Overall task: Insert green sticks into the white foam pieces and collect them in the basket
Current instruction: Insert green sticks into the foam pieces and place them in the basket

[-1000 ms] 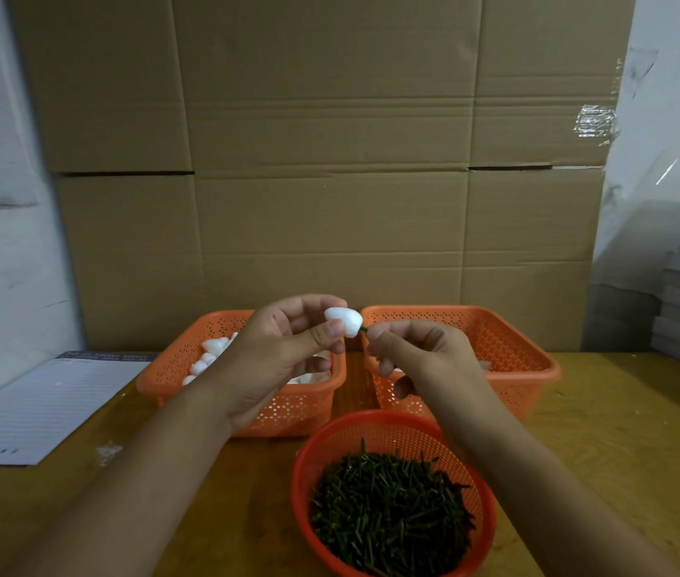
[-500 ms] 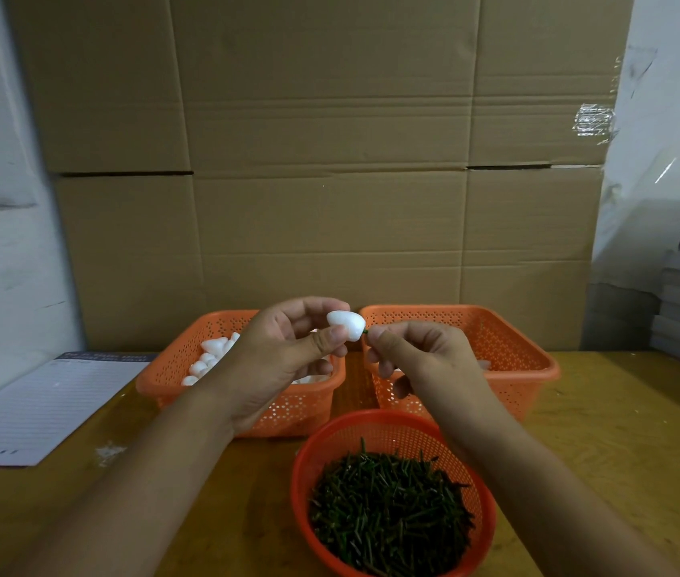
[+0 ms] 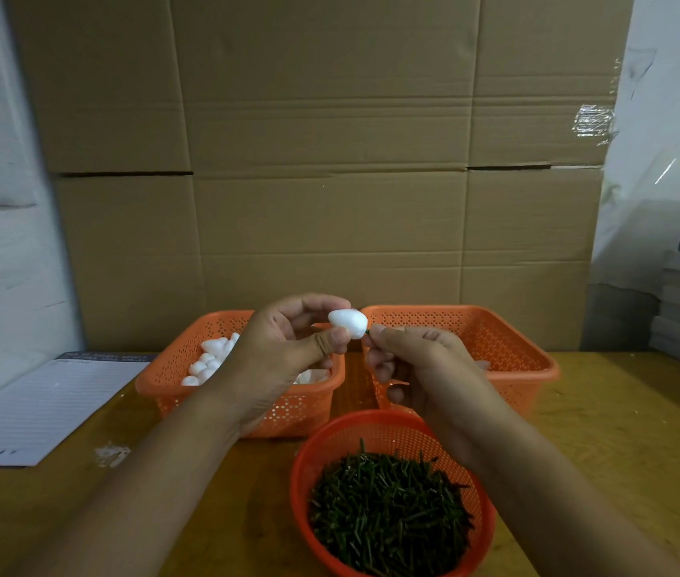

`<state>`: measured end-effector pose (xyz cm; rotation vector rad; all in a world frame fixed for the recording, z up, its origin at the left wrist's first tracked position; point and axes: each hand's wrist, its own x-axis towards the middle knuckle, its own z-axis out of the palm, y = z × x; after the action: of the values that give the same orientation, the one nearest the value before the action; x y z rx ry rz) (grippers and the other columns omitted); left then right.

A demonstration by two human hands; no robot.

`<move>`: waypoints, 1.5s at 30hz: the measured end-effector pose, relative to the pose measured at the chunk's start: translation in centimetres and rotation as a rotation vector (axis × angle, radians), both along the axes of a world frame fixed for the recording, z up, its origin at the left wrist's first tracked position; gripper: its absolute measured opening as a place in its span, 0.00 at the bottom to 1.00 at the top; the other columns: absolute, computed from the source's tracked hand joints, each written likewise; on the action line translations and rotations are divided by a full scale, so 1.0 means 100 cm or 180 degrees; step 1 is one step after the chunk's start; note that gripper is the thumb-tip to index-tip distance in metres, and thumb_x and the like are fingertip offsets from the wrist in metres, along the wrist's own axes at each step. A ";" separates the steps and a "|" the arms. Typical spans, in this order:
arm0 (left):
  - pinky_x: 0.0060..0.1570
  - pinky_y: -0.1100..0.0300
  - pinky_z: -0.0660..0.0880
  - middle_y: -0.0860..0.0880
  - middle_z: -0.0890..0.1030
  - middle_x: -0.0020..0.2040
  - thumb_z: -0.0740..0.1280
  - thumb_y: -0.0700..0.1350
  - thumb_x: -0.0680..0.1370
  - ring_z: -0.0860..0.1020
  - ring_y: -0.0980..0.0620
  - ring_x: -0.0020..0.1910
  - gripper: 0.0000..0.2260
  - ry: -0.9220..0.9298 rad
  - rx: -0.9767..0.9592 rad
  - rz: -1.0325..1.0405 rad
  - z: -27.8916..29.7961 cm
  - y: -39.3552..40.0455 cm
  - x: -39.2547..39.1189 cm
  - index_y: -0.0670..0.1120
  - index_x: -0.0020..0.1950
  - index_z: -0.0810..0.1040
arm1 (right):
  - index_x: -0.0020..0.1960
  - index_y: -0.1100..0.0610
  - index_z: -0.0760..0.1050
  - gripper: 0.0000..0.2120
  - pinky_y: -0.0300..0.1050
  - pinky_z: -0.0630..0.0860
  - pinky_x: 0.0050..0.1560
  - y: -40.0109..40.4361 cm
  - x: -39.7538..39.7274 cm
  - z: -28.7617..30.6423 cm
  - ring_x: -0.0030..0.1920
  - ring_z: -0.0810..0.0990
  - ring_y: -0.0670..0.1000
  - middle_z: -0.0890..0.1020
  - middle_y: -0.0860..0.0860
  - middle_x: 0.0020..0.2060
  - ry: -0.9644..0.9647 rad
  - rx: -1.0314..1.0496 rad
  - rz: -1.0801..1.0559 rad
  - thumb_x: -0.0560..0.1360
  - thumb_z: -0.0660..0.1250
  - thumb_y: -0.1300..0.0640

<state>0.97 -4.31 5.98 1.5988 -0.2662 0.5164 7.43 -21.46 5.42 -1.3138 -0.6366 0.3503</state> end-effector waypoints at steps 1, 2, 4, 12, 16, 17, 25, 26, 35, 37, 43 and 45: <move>0.40 0.63 0.78 0.49 0.86 0.49 0.77 0.47 0.69 0.82 0.56 0.42 0.11 0.0000 -0.0022 -0.0023 0.000 0.000 0.000 0.55 0.51 0.85 | 0.39 0.56 0.82 0.10 0.36 0.69 0.29 0.000 0.000 0.000 0.31 0.74 0.44 0.80 0.50 0.33 -0.0022 0.0004 -0.0040 0.78 0.68 0.56; 0.40 0.63 0.78 0.49 0.86 0.50 0.78 0.48 0.69 0.82 0.55 0.42 0.12 0.0012 -0.0066 -0.0044 0.001 0.000 0.000 0.55 0.52 0.85 | 0.40 0.56 0.82 0.10 0.36 0.69 0.29 0.000 0.000 0.000 0.32 0.74 0.44 0.80 0.50 0.33 -0.0084 -0.0001 -0.0113 0.78 0.68 0.56; 0.40 0.61 0.79 0.49 0.85 0.51 0.78 0.49 0.67 0.82 0.54 0.43 0.14 0.0055 -0.0170 -0.0068 0.001 -0.001 0.000 0.55 0.52 0.85 | 0.42 0.57 0.83 0.09 0.36 0.71 0.30 -0.001 0.000 -0.001 0.33 0.75 0.44 0.81 0.49 0.33 -0.0261 -0.0001 -0.0312 0.78 0.68 0.57; 0.43 0.58 0.80 0.47 0.85 0.49 0.79 0.47 0.68 0.83 0.51 0.45 0.16 0.0145 -0.0463 -0.0052 -0.003 -0.007 0.002 0.47 0.55 0.83 | 0.47 0.59 0.84 0.03 0.38 0.71 0.32 0.005 -0.001 -0.006 0.33 0.75 0.47 0.80 0.50 0.30 -0.0881 0.0096 -0.0756 0.76 0.72 0.61; 0.43 0.60 0.81 0.46 0.86 0.50 0.78 0.44 0.67 0.83 0.52 0.44 0.17 0.0120 -0.0479 0.0020 -0.002 -0.005 0.003 0.46 0.54 0.81 | 0.44 0.56 0.84 0.04 0.43 0.69 0.31 0.004 -0.004 -0.006 0.33 0.72 0.53 0.79 0.55 0.31 -0.0957 0.0088 -0.0679 0.77 0.71 0.60; 0.43 0.60 0.81 0.46 0.86 0.50 0.78 0.44 0.67 0.83 0.52 0.44 0.16 0.0116 -0.0463 0.0026 -0.002 -0.005 0.002 0.46 0.53 0.82 | 0.43 0.55 0.84 0.06 0.43 0.68 0.31 0.004 -0.004 -0.005 0.33 0.72 0.53 0.79 0.55 0.31 -0.0954 0.0089 -0.0668 0.77 0.70 0.60; 0.43 0.61 0.81 0.46 0.86 0.48 0.78 0.45 0.66 0.83 0.52 0.44 0.10 -0.0017 0.0068 0.0128 0.003 -0.003 -0.002 0.53 0.46 0.85 | 0.36 0.54 0.83 0.12 0.44 0.69 0.31 0.002 -0.005 -0.003 0.32 0.74 0.50 0.79 0.53 0.30 -0.1102 -0.0112 -0.0585 0.78 0.69 0.59; 0.42 0.62 0.80 0.46 0.86 0.47 0.78 0.46 0.66 0.83 0.53 0.44 0.10 -0.0012 0.0128 0.0127 0.004 -0.002 -0.002 0.53 0.46 0.85 | 0.36 0.55 0.82 0.12 0.45 0.70 0.32 0.001 -0.004 -0.002 0.32 0.74 0.50 0.79 0.53 0.30 -0.1136 -0.0140 -0.0584 0.77 0.69 0.59; 0.42 0.64 0.79 0.46 0.87 0.46 0.78 0.48 0.66 0.84 0.54 0.42 0.10 0.0087 0.0146 0.0158 0.005 -0.001 -0.005 0.51 0.46 0.86 | 0.36 0.57 0.81 0.11 0.45 0.69 0.31 0.003 -0.005 -0.002 0.29 0.72 0.49 0.77 0.51 0.27 -0.1297 -0.0138 -0.0691 0.77 0.70 0.61; 0.41 0.64 0.79 0.46 0.86 0.44 0.78 0.50 0.64 0.83 0.54 0.41 0.11 0.0089 0.0105 0.0161 0.006 -0.001 -0.005 0.52 0.45 0.86 | 0.36 0.54 0.81 0.11 0.37 0.70 0.30 0.004 -0.006 -0.003 0.27 0.74 0.42 0.79 0.45 0.26 -0.1405 -0.0128 -0.0731 0.77 0.70 0.62; 0.42 0.63 0.79 0.45 0.87 0.45 0.79 0.51 0.64 0.84 0.53 0.43 0.12 0.0071 0.0135 0.0157 0.005 0.000 -0.006 0.52 0.46 0.86 | 0.39 0.55 0.82 0.09 0.31 0.70 0.30 0.006 -0.007 -0.004 0.27 0.76 0.38 0.80 0.43 0.26 -0.1516 -0.0106 -0.0731 0.77 0.70 0.62; 0.43 0.62 0.80 0.45 0.87 0.46 0.79 0.51 0.65 0.84 0.52 0.43 0.12 0.0077 0.0116 0.0146 0.005 0.000 -0.005 0.52 0.46 0.86 | 0.39 0.55 0.82 0.09 0.30 0.70 0.30 0.006 -0.007 -0.004 0.27 0.77 0.38 0.80 0.42 0.26 -0.1502 -0.0093 -0.0724 0.77 0.70 0.63</move>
<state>0.48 -4.34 6.45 1.6486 -0.2224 0.5298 6.72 -20.91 5.07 -1.4931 -0.8652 -0.1444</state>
